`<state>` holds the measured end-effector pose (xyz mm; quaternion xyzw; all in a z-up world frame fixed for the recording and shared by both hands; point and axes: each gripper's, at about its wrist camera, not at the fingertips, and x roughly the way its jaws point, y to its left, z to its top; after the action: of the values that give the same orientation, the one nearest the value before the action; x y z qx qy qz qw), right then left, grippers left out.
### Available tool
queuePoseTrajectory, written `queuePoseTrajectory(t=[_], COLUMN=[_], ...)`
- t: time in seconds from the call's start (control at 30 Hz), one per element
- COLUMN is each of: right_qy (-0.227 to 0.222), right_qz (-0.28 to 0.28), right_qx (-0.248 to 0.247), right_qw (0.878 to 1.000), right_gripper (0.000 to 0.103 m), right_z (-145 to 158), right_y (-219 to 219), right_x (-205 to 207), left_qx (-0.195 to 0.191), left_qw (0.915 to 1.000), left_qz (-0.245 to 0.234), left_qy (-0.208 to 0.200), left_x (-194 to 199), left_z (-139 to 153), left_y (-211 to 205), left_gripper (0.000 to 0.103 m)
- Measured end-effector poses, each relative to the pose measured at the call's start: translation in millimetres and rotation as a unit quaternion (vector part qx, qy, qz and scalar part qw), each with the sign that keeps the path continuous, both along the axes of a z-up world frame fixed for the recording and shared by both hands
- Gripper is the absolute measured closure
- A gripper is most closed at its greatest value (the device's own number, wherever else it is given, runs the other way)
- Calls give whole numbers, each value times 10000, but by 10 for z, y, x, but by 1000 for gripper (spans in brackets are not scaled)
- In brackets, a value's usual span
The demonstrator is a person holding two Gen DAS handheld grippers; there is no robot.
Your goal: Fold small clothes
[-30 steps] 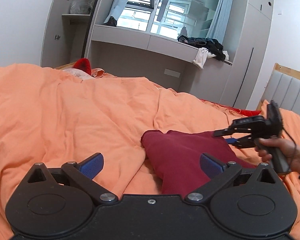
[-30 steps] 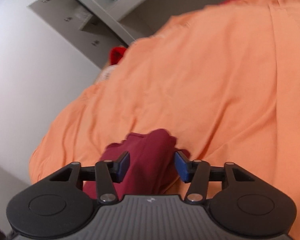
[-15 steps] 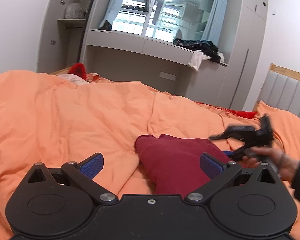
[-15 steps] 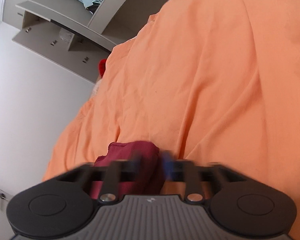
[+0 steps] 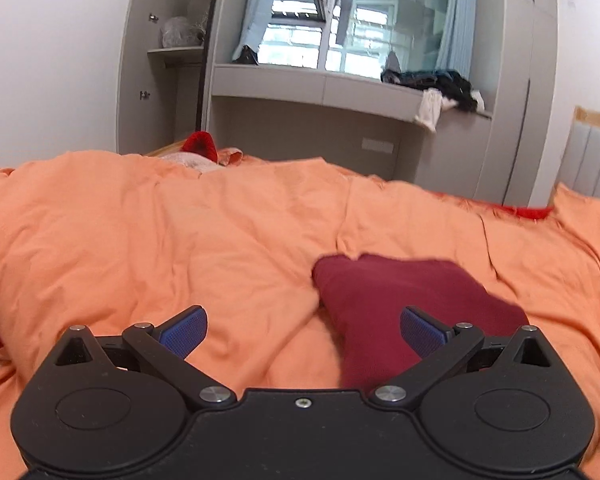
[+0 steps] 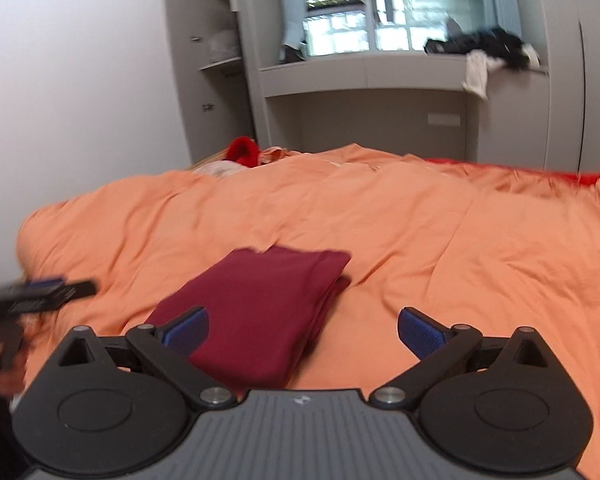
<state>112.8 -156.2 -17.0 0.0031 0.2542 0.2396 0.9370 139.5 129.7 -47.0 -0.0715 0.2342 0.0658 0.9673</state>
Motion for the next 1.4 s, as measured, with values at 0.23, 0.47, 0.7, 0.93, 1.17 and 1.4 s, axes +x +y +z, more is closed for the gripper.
queuePoseTrajectory(t=[0.23,0.47,0.7,0.93,1.17,1.4], right_qy=[3,2,63,99,94,224], right_qz=[236,182,58,60,220,173], right_qx=[-9,-322,-377,-449,-695,-635], right_qw=[9997,9993,9993,9989,9973,9976], right_gripper=[0,0,0,0,0,0], right_z=[10,4,-40,-61,-51,-78], right_y=[85,6,-105,-121,-107,-157], right_x=[-602,-743,-768,-769,-760,-652], left_qx=[218,-294,-15,183,245,292], left_qw=[9957,9939,9956,9957,9949,9942], left_qz=[-135,-193,-227,-263,-343,-533], left_qy=[891,1047,912,866,914,889], left_x=[-261,-555,-690,-730,-722,-658], left_z=[29,203,375,429,409,373], left_y=[-320,-444,-548,-592,-603,-578], left_gripper=[1,1,1,1,1,1])
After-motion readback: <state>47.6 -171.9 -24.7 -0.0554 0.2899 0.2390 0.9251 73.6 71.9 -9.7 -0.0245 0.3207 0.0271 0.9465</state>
